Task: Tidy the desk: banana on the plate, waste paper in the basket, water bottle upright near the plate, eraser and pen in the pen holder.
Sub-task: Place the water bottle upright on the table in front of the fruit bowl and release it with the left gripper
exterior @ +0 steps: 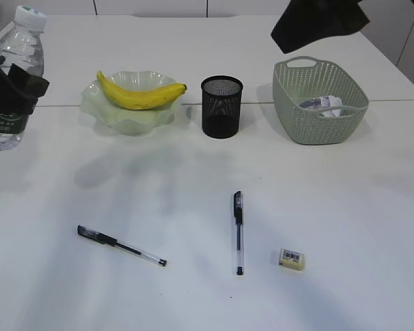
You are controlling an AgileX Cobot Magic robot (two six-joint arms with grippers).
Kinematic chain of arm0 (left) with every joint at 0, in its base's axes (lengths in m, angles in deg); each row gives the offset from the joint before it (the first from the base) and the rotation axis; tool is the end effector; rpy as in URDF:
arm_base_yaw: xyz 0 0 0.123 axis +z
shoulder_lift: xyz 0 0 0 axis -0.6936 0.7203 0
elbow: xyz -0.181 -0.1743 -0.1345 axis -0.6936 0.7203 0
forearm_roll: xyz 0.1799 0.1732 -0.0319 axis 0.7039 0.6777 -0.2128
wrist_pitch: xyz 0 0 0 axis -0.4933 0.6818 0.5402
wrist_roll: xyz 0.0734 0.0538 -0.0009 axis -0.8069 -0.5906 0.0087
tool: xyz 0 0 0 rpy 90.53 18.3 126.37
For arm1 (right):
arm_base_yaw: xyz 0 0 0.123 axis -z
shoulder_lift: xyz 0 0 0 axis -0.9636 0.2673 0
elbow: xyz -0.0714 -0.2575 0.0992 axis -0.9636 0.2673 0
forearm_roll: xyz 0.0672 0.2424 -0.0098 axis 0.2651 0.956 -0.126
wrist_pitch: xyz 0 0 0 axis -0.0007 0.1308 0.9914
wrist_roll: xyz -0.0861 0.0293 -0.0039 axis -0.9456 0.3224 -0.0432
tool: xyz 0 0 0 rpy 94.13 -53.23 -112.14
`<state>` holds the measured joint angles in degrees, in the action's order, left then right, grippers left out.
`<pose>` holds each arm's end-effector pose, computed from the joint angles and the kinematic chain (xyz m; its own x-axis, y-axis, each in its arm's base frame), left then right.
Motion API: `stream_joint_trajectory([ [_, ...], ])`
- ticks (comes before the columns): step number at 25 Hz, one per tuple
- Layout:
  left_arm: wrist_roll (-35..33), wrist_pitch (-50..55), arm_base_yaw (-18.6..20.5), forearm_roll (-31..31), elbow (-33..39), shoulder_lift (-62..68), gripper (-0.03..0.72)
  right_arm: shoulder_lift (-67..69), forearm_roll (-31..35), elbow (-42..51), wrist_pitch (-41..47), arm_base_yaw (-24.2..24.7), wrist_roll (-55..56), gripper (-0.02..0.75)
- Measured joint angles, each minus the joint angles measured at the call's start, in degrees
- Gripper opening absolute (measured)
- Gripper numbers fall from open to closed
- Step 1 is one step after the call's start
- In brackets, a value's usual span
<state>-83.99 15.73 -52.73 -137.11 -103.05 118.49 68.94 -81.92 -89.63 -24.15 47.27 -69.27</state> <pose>0.3106 -0.0509 0.2690 -0.3687 0.3938 -0.8420 0.3191 0.9044 0.2832 0.2586 0.1426 0.4196 -0.4497 -0.6190 -0.6439 -0.7098 0.6852 -0.1630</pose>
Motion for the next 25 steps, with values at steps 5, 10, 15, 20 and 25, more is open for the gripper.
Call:
stream_joint_trajectory([
  [5, -3.2, -4.4, 0.0, -0.5, 0.0, 0.0, 0.433, 0.0, 0.0, 0.0, 0.0, 0.0, 0.1, 0.554],
  [10, -3.5, -7.5, 0.0, 0.5, 0.0, 0.0, 0.433, 0.0, 0.0, 0.0, 0.0, 0.0, 0.1, 0.554],
  [15, -3.6, -12.0, -2.0, 4.8, 0.0, 0.9, 0.433, 0.0, 0.0, 0.0, 0.0, 0.0, 0.1, 0.554],
  [20, -3.6, -19.2, -5.9, 8.1, -0.1, 4.6, 0.433, 0.0, 0.0, 0.0, 0.1, 0.0, 0.2, 0.553],
  [25, 3.2, -28.0, -9.7, 13.6, -1.7, 8.1, 0.433, 0.0, 0.0, 0.0, 1.0, 0.0, 0.2, 0.553],
])
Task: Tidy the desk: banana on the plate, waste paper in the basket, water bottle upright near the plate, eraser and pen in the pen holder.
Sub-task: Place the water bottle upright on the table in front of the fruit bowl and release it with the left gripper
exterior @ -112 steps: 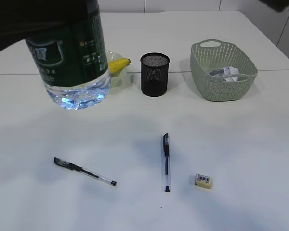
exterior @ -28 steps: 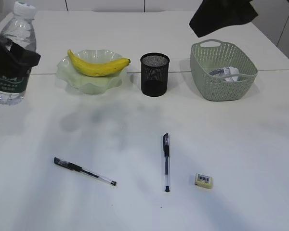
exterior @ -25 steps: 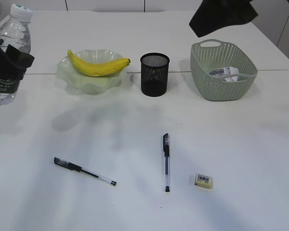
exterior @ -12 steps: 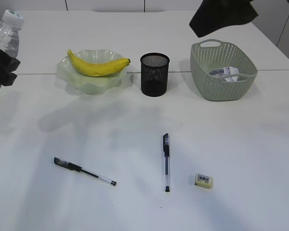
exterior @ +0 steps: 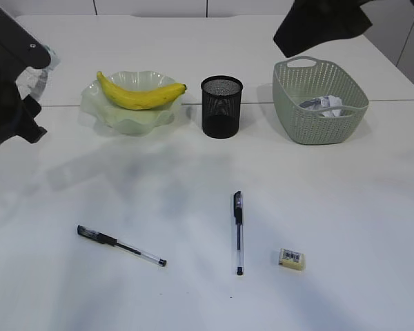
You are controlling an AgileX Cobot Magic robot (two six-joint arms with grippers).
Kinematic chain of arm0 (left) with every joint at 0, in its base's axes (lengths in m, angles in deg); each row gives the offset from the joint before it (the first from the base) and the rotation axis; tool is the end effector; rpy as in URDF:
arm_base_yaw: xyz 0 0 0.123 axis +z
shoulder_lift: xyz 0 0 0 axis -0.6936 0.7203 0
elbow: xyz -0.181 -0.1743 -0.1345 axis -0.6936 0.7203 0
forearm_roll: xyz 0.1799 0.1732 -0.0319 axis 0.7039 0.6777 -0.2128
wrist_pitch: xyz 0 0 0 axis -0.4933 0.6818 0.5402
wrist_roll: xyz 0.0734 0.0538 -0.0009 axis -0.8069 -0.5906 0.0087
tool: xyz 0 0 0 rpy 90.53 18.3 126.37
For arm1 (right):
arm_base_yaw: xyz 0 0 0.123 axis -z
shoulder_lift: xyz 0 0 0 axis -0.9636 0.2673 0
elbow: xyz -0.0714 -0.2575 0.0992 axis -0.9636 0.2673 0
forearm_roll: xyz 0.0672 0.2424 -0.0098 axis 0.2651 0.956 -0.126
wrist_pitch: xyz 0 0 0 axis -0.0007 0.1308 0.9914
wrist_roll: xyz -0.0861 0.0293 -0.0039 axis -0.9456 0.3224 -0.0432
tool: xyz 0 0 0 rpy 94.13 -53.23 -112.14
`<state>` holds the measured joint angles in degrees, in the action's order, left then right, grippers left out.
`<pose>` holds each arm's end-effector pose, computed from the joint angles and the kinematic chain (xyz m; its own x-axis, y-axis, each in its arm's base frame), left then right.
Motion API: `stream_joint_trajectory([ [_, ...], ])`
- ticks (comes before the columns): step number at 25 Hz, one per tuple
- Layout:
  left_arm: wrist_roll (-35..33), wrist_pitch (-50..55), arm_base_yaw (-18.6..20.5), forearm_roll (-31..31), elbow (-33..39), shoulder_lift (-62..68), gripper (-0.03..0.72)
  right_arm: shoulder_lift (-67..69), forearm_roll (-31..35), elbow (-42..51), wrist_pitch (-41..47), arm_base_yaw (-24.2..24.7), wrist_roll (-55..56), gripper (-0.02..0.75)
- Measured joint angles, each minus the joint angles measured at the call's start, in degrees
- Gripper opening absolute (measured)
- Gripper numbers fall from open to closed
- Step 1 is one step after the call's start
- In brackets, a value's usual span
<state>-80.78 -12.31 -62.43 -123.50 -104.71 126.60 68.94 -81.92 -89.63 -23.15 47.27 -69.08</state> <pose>0.3250 -0.0663 0.2364 -0.4935 0.6356 -0.5937 0.2096 0.7494 0.6281 0.2575 0.1421 0.4186 -0.4607 -0.6229 -0.6323 -0.7120 0.6847 -0.1558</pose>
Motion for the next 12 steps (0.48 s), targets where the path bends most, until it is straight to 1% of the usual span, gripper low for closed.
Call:
stream_joint_trajectory([
  [3, 11.4, -4.5, -1.1, 6.7, -0.1, 1.0, 0.433, 0.0, 0.0, 0.0, 0.7, 0.0, 0.1, 0.553],
  [5, 19.3, -7.3, -1.3, 9.8, -0.1, 1.3, 0.433, 0.0, 0.0, 0.0, 1.0, 0.0, 0.1, 0.553],
  [9, 33.6, -11.3, -1.4, 13.8, -0.2, 1.4, 0.433, 0.0, -0.1, 0.0, 1.8, 0.0, 0.6, 0.553],
  [12, 45.8, -11.5, -1.4, 17.6, -0.2, 1.4, 0.433, 0.0, -0.1, 0.0, 1.9, 0.0, 1.0, 0.553],
])
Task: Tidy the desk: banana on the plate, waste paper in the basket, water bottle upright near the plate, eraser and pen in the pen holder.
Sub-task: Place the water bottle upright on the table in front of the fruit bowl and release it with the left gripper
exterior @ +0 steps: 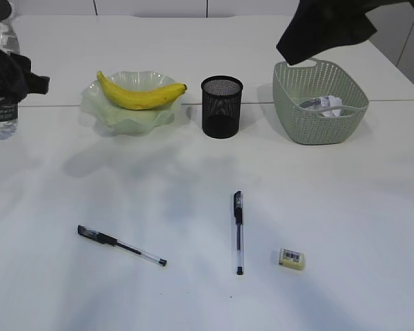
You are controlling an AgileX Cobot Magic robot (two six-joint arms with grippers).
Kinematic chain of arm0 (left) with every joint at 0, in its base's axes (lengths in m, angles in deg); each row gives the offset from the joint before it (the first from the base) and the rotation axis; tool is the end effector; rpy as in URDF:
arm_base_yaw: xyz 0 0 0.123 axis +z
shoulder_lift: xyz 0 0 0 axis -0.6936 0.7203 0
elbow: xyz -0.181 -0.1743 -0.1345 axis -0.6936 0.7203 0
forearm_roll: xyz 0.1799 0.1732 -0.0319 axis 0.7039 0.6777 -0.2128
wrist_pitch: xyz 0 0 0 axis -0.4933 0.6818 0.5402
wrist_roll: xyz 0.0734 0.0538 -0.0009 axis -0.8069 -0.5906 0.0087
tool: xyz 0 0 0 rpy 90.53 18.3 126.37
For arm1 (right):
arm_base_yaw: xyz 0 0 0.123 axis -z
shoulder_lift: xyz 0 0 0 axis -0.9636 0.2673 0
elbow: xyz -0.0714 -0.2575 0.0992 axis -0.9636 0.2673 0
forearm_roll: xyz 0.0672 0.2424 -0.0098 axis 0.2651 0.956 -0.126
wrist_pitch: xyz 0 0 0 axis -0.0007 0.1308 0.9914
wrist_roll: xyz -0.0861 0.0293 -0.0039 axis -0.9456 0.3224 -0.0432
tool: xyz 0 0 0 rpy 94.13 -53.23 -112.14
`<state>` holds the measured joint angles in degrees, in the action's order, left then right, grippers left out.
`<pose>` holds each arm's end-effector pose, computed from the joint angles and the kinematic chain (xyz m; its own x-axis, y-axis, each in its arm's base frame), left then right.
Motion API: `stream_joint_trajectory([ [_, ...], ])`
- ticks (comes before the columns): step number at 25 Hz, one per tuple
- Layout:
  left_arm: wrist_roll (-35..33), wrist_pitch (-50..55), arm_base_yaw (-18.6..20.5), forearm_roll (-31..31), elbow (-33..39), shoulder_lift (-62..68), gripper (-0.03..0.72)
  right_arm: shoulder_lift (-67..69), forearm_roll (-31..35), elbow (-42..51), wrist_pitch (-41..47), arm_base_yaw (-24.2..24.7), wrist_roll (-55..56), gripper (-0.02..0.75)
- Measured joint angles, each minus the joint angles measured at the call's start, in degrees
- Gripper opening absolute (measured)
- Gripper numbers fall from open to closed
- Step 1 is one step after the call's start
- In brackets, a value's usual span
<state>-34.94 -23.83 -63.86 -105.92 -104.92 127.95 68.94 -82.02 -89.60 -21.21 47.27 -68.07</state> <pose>0.3323 -0.0641 0.2490 -0.3750 0.2246 -0.8994 -0.1957 0.9292 0.3136 0.2553 0.1410 0.4165 -0.4895 -0.6233 -0.6099 -0.7100 0.6909 -0.1363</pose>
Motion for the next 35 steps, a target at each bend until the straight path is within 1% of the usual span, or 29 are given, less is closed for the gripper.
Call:
stream_joint_trajectory([
  [1, 4.6, 0.0, 0.0, 1.6, 0.0, 0.0, 0.433, 0.0, 0.0, 0.0, 0.1, 0.0, 0.2, 0.553],
  [5, 19.3, 3.0, 0.3, 9.2, 0.0, 0.0, 0.433, 0.0, 0.0, 0.0, 1.6, 0.0, 0.7, 0.553],
  [10, 35.0, 10.1, 2.6, 22.8, 0.0, 0.6, 0.433, 0.0, 0.0, 0.0, 2.6, 0.0, 0.9, 0.553],
  [12, 41.5, 13.0, 4.2, 29.5, 0.0, 0.6, 0.433, 0.0, 0.0, 0.0, 2.7, 0.0, 1.0, 0.553],
  [17, 56.5, 16.2, 6.8, 49.9, 0.6, 0.7, 0.433, 0.0, 0.0, 2.5, 2.7, 0.0, 1.3, 0.553],
  [19, 63.9, 16.0, 7.9, 57.3, 1.7, 0.8, 0.433, 0.0, 0.0, 3.6, 2.5, 0.0, 1.4, 0.553],
  [22, 73.3, 13.9, 9.6, 68.4, 3.6, 0.9, 0.433, 0.0, 0.0, 4.7, 2.1, 0.0, 1.4, 0.553],
  [23, 76.0, 12.9, 10.3, 71.1, 4.2, 1.2, 0.433, 0.0, 0.0, 5.0, 2.0, 0.0, 1.4, 0.553],
  [25, 79.5, 10.0, 11.4, 76.3, 5.0, 1.7, 0.433, 0.0, 0.0, 5.3, 2.0, 0.0, 1.4, 0.553],
  [28, 81.3, 6.5, 12.2, 80.5, 5.4, 3.7, 0.433, 0.0, 0.0, 5.3, 1.5, 0.0, 1.4, 0.553],
  [31, 81.6, 2.0, 12.2, 82.9, 5.4, 6.5, 0.433, 0.0, 0.2, 5.3, 1.3, 0.0, 1.4, 0.553],
  [35, 81.8, -4.6, 12.2, 83.7, 5.4, 11.0, 0.433, 0.0, 0.5, 5.3, 1.0, 0.0, 1.8, 0.553],
])
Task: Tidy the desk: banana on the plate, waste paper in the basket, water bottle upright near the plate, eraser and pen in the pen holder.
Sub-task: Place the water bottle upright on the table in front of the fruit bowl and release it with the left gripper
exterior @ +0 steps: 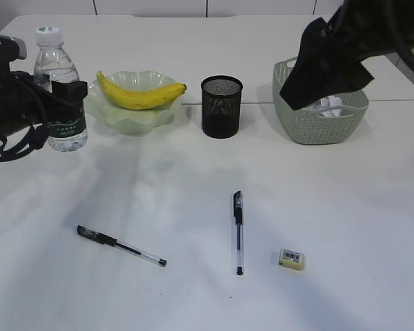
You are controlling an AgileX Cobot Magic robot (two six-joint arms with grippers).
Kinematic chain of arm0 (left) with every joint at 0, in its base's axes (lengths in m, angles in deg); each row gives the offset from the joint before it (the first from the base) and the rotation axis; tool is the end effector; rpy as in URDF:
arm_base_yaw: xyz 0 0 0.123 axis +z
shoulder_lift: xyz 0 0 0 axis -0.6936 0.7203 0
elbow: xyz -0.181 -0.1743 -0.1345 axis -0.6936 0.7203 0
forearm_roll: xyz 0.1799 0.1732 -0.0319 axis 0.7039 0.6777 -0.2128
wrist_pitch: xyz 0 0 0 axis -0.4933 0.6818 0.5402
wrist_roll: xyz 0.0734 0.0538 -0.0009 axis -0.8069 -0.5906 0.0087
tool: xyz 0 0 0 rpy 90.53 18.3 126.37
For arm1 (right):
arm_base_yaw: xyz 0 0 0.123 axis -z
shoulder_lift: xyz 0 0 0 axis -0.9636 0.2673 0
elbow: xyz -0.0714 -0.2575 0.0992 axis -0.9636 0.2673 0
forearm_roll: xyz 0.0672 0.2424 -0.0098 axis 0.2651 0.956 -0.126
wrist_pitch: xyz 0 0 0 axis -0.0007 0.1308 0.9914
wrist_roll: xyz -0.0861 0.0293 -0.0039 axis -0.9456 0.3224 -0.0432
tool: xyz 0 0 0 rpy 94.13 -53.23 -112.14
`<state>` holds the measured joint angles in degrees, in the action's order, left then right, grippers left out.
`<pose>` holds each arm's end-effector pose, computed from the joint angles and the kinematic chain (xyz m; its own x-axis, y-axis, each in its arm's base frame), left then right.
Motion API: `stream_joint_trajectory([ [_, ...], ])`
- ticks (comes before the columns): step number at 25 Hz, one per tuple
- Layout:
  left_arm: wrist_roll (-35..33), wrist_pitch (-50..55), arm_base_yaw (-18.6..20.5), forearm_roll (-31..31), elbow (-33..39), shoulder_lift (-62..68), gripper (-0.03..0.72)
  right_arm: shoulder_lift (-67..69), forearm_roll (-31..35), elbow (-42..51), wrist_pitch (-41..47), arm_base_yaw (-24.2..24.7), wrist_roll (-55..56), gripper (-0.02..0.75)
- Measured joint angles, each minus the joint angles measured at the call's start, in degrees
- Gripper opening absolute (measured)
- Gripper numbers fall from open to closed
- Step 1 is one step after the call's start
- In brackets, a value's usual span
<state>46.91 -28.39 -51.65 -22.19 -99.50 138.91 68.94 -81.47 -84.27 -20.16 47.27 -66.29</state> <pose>0.3576 -0.0608 0.1908 -0.1666 0.0320 -0.9855 0.2649 0.9642 -0.0135 0.2532 0.1409 0.3883 -0.5681 -0.6281 -0.5318 -0.7070 0.7032 -0.0753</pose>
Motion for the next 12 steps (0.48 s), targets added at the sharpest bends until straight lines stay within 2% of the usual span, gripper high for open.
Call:
stream_joint_trajectory([
  [7, -0.5, -10.5, 0.0, -0.1, 0.0, 7.7, 0.433, 0.0, 0.0, 0.0, 0.0, 0.0, 0.4, 0.553],
  [12, -2.4, -17.8, 0.0, -2.8, 0.0, 12.2, 0.433, 0.0, 0.0, 0.0, -0.1, 0.0, 0.4, 0.553],
])
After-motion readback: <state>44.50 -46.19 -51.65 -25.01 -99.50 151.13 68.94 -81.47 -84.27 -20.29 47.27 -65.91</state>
